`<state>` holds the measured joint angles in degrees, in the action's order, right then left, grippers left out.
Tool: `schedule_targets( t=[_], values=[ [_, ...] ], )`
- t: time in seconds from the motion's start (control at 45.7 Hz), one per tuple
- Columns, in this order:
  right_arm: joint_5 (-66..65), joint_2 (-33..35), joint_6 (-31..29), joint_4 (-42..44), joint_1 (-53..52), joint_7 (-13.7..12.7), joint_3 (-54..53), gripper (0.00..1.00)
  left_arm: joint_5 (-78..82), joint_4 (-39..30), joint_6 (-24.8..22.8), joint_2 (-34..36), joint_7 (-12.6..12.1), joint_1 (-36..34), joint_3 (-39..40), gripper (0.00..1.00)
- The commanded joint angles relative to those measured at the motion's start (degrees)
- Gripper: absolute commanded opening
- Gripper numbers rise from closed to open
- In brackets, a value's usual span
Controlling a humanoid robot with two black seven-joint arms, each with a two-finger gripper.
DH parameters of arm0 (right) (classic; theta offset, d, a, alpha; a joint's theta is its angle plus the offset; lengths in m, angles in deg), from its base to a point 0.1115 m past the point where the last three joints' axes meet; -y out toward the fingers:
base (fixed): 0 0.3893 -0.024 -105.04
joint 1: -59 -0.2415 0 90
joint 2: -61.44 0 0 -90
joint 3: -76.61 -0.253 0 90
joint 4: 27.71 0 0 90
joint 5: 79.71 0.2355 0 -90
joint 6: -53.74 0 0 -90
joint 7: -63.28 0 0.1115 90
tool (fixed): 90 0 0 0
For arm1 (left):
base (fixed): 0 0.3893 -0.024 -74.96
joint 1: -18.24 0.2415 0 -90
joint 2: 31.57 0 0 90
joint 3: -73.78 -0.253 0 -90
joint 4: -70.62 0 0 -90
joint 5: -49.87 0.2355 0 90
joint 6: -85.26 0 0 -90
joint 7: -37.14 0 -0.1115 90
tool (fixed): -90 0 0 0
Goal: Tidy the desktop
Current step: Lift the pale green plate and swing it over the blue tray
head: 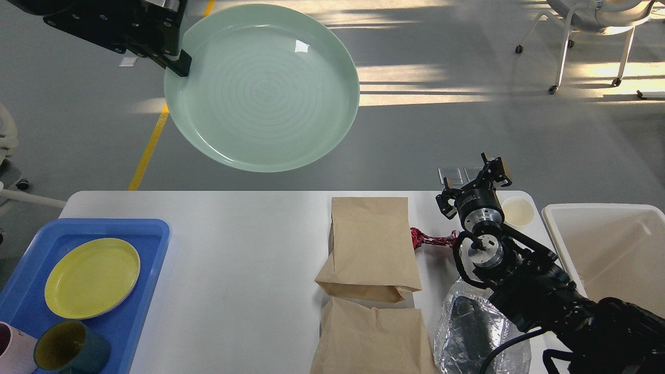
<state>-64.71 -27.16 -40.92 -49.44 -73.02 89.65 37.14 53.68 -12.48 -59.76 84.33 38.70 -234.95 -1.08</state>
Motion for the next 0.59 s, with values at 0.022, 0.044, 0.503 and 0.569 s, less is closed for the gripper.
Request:
schedule_targets(
  t=[0.022,0.044,0.503,0.569],
  values=[
    [-0.06,0.0,0.0,-0.06,0.01,0.0,0.0,1.0,0.5,0.39,0.02,1.61,-0.07,6.46,-5.47,0.0],
    [-0.06,0.0,0.0,-0.06,0.01,0.0,0.0,1.0,0.59,0.39,0.02,1.97,-0.07,7.69,-6.52,0.0],
    [-0.06,0.0,0.0,-0.06,0.01,0.0,0.0,1.0,-0.2,2.94,18.88,11.89,0.99,40.47,-18.13,0.0],
    [-0.06,0.0,0.0,-0.06,0.01,0.0,0.0,1.0,-0.29,2.94,23.98,13.65,0.99,43.29,-18.13,0.0]
  ],
)
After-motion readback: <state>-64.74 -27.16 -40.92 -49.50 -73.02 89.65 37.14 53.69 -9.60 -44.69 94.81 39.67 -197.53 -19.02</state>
